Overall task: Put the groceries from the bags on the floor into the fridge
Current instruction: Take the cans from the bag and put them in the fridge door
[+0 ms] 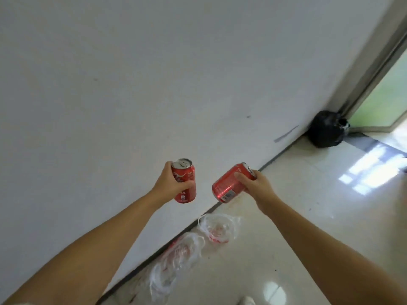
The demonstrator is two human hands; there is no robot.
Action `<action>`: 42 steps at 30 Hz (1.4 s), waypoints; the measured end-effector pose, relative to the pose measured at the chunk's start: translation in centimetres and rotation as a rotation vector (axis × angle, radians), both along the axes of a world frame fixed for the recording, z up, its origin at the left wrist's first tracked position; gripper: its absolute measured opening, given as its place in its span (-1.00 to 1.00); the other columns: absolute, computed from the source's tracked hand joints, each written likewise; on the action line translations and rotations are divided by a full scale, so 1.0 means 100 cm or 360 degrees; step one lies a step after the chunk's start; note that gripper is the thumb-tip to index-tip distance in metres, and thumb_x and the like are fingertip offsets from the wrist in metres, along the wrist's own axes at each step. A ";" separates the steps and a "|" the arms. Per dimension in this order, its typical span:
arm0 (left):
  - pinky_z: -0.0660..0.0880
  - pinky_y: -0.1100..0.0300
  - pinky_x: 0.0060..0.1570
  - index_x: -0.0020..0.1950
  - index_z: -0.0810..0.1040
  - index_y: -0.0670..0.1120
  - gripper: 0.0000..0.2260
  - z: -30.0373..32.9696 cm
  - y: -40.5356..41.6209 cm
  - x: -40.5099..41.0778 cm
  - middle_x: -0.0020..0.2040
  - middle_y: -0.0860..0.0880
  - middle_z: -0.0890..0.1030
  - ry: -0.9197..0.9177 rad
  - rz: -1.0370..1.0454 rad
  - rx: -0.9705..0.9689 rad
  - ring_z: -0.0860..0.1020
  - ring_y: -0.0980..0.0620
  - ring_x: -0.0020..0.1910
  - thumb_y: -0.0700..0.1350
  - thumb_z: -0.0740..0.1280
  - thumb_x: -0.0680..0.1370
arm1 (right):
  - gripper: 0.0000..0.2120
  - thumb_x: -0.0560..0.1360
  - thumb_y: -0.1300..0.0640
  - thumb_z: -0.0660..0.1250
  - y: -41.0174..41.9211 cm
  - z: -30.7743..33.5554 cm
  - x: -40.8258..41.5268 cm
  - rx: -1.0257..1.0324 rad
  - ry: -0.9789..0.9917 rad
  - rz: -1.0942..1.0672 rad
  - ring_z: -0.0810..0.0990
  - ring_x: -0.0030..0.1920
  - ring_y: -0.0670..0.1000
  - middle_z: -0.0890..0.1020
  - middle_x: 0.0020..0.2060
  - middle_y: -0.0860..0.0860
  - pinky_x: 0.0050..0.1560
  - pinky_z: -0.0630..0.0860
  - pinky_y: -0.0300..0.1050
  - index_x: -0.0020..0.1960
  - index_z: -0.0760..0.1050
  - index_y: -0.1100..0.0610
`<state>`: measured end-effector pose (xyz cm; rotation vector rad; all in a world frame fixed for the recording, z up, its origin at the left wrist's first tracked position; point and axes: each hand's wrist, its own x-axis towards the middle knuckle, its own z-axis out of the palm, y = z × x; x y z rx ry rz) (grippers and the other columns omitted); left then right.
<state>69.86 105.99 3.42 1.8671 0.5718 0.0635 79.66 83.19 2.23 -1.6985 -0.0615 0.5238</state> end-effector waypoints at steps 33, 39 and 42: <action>0.43 0.18 -0.08 0.25 0.29 -0.03 -0.50 0.143 -0.840 -0.064 -0.08 0.12 0.48 -0.0309 -0.1973 -0.0526 0.48 0.23 -0.15 -0.17 0.48 0.43 | -0.72 0.44 0.10 0.43 -0.759 0.160 -0.331 0.0155 -0.0617 -0.2122 0.64 -0.10 0.05 0.64 -0.09 0.09 -0.11 0.58 -0.06 0.11 0.50 0.13; 0.46 0.07 0.07 0.35 0.27 -0.07 -0.41 0.158 -0.948 -0.033 0.11 -0.03 0.51 -0.0343 -0.2078 -0.0479 0.52 0.01 0.03 -0.14 0.48 0.42 | -0.74 0.43 0.08 0.43 -0.860 0.159 -0.312 0.0106 -0.0626 -0.2212 0.63 -0.03 0.14 0.63 -0.01 0.16 -0.05 0.59 0.10 0.07 0.48 0.12; 0.48 0.05 0.08 0.32 0.28 -0.07 -0.42 0.168 -1.010 -0.002 0.17 -0.07 0.53 -0.0406 -0.2163 -0.0472 0.54 -0.02 0.05 -0.14 0.49 0.41 | -0.59 0.42 0.08 0.45 -0.916 0.168 -0.289 0.0074 -0.0655 -0.2305 0.62 0.03 0.18 0.62 0.04 0.19 0.08 0.56 0.16 0.18 0.45 0.21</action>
